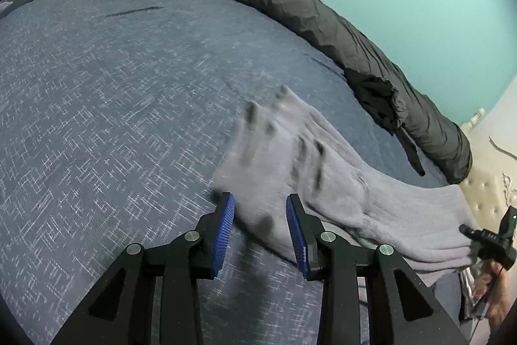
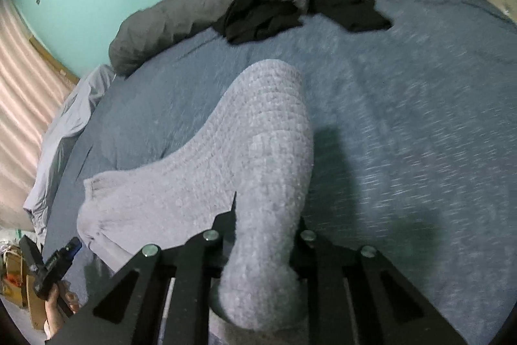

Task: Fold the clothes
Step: 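Grasp the sweatshirt edge with the right tool and fold it over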

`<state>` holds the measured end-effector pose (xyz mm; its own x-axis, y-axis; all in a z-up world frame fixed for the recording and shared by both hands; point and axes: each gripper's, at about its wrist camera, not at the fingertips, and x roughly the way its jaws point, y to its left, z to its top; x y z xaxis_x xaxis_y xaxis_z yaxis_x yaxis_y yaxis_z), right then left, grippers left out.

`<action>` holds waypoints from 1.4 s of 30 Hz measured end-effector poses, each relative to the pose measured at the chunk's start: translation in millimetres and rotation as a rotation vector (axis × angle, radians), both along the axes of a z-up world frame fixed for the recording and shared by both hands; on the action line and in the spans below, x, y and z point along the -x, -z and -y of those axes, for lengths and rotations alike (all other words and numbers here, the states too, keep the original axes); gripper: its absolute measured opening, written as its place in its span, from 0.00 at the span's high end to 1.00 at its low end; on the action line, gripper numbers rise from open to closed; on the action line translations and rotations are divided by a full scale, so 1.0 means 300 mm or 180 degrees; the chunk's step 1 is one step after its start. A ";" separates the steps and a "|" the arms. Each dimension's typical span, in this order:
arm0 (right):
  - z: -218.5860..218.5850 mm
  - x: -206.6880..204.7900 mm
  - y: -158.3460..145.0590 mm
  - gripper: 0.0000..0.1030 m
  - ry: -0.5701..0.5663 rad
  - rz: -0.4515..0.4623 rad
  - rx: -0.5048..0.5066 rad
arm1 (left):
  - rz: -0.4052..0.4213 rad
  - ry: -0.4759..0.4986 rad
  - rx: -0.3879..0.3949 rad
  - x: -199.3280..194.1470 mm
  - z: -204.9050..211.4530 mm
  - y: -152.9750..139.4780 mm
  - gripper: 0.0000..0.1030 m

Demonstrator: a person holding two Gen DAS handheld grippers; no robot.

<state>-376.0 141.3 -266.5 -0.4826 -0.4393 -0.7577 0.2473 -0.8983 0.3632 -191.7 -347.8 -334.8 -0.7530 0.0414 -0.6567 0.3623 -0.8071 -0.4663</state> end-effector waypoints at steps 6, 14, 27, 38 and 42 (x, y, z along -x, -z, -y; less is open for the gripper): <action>-0.242 -0.012 -0.094 0.85 0.0259 -0.0089 -0.0215 | -0.0021 0.0171 0.0008 0.021 -0.082 -0.017 0.65; -0.553 -0.031 -0.016 0.85 0.0631 -0.0011 -0.0427 | 0.0003 0.0493 0.0038 0.079 -0.237 -0.012 0.64; -0.653 -0.007 0.147 0.43 0.1092 -0.0179 -0.0976 | 0.0052 0.0902 0.0159 0.188 -0.441 0.021 0.64; -0.373 -0.124 0.118 0.82 0.0324 -0.0142 -0.0142 | 0.0066 0.0988 0.0115 0.210 -0.475 0.052 0.64; -0.213 -0.149 0.177 0.89 0.0105 -0.0030 -0.0127 | 0.0066 0.0997 0.0045 0.210 -0.470 0.060 0.58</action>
<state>-331.3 205.2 -319.5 -0.5035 -0.3926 -0.7697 0.2208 -0.9197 0.3247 -254.7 -206.9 -352.7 -0.6915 0.2600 -0.6740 0.1044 -0.8873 -0.4493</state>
